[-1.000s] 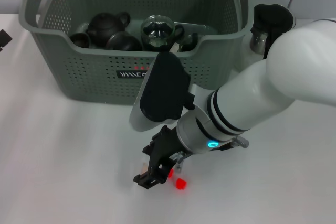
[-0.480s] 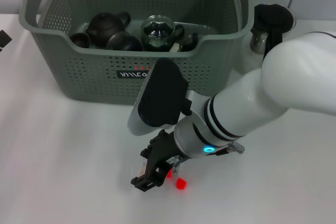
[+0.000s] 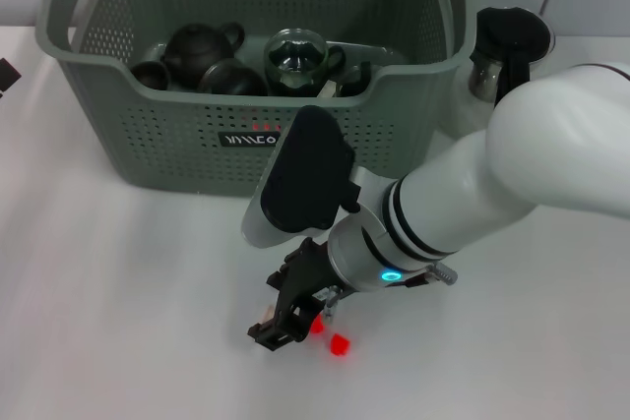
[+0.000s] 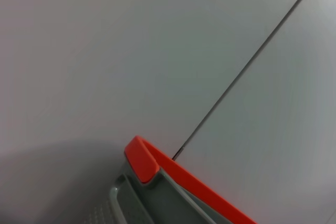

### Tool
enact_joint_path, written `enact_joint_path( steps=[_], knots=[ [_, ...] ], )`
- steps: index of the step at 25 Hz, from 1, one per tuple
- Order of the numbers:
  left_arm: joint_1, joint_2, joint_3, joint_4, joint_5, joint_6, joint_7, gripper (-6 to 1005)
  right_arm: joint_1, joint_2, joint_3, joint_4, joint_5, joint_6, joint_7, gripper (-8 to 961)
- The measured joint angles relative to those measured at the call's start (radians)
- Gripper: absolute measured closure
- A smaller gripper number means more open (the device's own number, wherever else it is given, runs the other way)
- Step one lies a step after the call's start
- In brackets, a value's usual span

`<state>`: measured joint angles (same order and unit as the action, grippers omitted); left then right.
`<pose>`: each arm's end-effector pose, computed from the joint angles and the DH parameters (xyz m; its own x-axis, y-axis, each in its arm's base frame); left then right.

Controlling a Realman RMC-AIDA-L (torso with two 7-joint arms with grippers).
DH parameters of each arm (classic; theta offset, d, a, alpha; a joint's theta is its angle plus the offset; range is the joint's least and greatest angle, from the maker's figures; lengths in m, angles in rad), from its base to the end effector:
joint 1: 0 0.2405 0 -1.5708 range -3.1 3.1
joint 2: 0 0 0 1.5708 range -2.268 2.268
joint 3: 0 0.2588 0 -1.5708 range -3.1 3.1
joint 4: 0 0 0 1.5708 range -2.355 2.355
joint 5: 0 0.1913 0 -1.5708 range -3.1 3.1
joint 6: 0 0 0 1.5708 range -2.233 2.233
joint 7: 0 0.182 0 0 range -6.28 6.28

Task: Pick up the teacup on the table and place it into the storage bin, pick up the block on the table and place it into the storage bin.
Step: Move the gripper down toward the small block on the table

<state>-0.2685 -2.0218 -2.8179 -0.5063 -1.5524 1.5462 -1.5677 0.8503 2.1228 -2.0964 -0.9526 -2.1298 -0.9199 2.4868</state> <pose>-0.3334 0.3010 0.0788 0.1561 0.2632 0.9520 0.9198 -0.3899 -0.0430 0.1225 0.3101 -0.1961 0.9458 -0.2471 0.2106 -0.2214 -0.9653 -0.1386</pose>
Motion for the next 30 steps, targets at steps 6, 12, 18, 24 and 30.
enact_joint_path(
  steps=[6,12,18,24,30],
  knots=[
    [0.0,0.0,0.0,0.0,0.0,0.0,0.0,79,0.001,0.0,-0.016,0.003,0.047,0.011,-0.027,267],
    [0.0,0.0,0.0,0.0,0.0,-0.001,0.0,79,0.002,-0.002,-0.016,0.019,0.074,0.012,-0.043,266],
    [0.001,-0.001,0.0,0.0,0.0,-0.002,0.0,78,0.005,0.001,-0.016,0.039,0.075,0.026,-0.041,276],
    [0.001,-0.002,0.0,0.002,0.0,-0.002,0.0,78,0.004,0.0,-0.016,0.041,0.076,0.031,-0.04,297],
    [0.0,-0.002,0.0,0.002,0.0,-0.002,0.0,78,0.003,0.0,-0.019,0.041,0.076,0.026,-0.045,318]
  ],
)
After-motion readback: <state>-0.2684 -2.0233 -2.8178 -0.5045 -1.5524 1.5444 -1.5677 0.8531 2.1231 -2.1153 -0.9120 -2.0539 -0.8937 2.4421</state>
